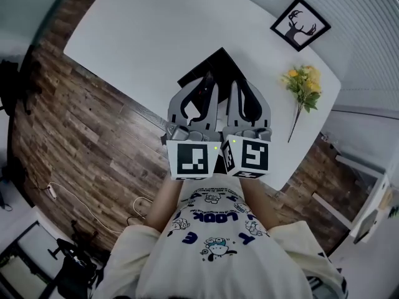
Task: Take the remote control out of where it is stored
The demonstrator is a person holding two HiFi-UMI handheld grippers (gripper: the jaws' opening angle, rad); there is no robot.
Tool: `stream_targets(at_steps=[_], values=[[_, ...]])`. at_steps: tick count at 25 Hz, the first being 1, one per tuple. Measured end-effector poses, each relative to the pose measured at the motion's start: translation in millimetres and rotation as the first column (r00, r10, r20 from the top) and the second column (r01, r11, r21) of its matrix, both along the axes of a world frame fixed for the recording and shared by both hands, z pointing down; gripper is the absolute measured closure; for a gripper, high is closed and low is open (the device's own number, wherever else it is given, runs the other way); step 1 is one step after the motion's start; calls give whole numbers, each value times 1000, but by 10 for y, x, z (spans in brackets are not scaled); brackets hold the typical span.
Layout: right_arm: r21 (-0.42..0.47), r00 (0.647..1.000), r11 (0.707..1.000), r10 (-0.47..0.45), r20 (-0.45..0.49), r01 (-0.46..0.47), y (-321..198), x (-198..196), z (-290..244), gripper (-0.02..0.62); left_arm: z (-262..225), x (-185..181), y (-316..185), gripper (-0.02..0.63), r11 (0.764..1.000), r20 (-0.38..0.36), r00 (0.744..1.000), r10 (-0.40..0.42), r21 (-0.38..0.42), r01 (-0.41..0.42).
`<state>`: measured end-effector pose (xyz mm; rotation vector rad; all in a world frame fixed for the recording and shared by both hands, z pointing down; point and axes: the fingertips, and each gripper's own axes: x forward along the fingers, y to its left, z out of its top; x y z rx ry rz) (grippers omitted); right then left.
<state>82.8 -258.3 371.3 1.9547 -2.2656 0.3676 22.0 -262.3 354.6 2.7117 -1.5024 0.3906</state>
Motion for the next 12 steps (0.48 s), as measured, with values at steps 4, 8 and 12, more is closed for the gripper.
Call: stream_targets(at_steps=[4, 8, 12], values=[[22, 999, 999, -41, 10, 41, 39, -158, -112, 535, -64, -213, 85, 536, 997, -27, 997, -73, -13, 72], [34, 995, 994, -100, 9, 100, 109, -350, -118, 535, -121, -498, 173, 535, 989, -29, 988, -151, -8, 151], [55, 985, 984, -171, 6, 171, 124, -614, -178, 535, -155, -797, 247, 536, 973, -19, 973, -230, -3, 230]])
